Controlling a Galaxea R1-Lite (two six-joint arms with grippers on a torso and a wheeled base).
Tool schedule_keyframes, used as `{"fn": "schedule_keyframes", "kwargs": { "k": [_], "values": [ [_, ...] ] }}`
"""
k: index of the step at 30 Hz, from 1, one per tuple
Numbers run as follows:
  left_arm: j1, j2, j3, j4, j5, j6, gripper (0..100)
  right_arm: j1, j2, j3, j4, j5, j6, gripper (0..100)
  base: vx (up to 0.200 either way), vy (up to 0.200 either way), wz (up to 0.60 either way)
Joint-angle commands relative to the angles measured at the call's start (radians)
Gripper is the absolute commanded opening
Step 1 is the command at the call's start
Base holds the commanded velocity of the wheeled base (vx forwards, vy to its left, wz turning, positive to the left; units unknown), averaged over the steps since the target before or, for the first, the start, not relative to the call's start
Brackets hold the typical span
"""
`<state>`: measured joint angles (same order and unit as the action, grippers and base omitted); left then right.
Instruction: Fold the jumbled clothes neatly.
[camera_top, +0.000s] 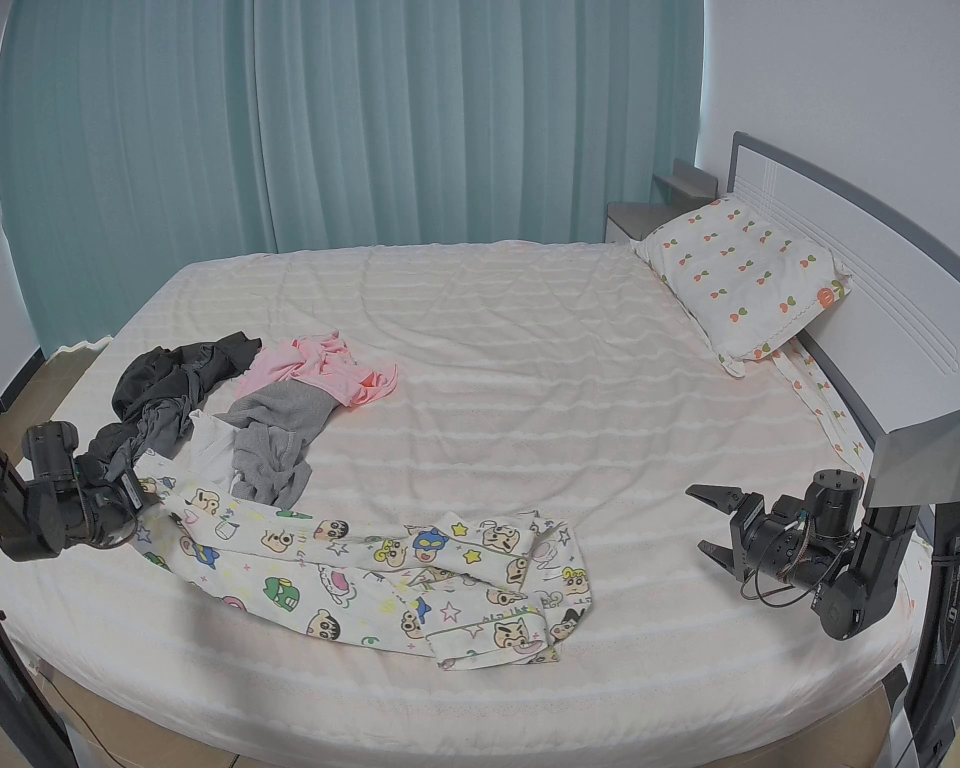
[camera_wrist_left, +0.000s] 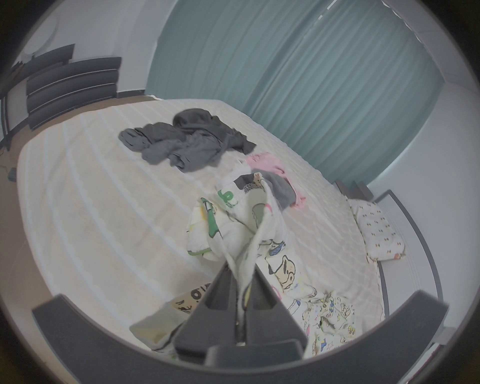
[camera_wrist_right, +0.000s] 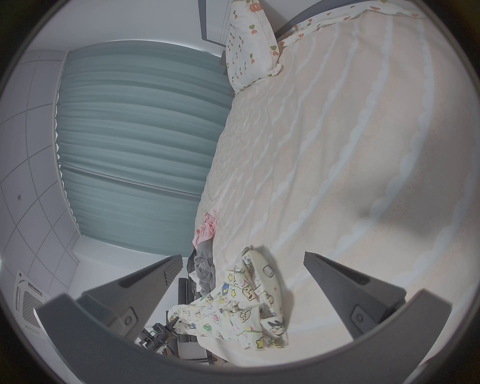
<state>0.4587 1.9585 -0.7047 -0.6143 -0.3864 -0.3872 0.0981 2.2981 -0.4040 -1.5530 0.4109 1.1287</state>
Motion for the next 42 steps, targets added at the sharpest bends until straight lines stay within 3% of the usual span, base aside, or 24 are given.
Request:
{"fn": "schedule_keyframes", "kwargs": {
  "k": [1, 7, 10, 11, 14, 23, 28, 36, 42],
  "values": [
    [0.051, -0.044, -0.075, 0.065, 0.0, 0.011, 0, 0.002, 0.007, -0.001, -0.012, 0.0, 0.0, 100, 0.0, 0.0, 0.0],
    [-0.106, -0.119, -0.045, 0.119, 0.037, 0.014, 0, 0.006, 0.015, -0.002, -0.012, 0.0, -0.001, 100, 0.0, 0.0, 0.0],
    [-0.269, -0.135, -0.044, 0.153, 0.153, -0.019, 0, 0.006, 0.015, -0.002, -0.012, 0.0, -0.001, 100, 0.0, 0.0, 0.0],
    [-0.361, -0.132, -0.045, 0.151, 0.216, -0.061, 0, 0.006, 0.017, -0.002, -0.012, 0.002, -0.001, 100, 0.0, 0.0, 0.0],
    [-0.529, -0.121, -0.056, 0.149, 0.299, -0.114, 0, 0.006, 0.017, -0.004, -0.012, 0.002, -0.001, 100, 0.0, 0.0, 0.0],
    [-0.853, 0.076, -0.168, 0.126, 0.431, -0.119, 0, 0.008, 0.018, -0.007, -0.012, 0.002, -0.001, 100, 0.0, 0.0, 0.0],
    [-0.954, 0.171, -0.226, 0.113, 0.434, -0.116, 0, 0.009, 0.024, -0.007, -0.012, 0.002, -0.003, 100, 0.0, 0.0, 0.0],
    [-1.008, 0.286, -0.318, -0.01, 0.434, -0.119, 0, 0.011, 0.027, -0.007, -0.012, 0.003, -0.004, 100, 0.0, 0.0, 0.0],
    [-1.049, 0.301, -0.325, -0.01, 0.428, -0.124, 0, 0.011, 0.032, -0.007, -0.012, 0.003, -0.007, 100, 0.0, 0.0, 0.0]
  ]
}}
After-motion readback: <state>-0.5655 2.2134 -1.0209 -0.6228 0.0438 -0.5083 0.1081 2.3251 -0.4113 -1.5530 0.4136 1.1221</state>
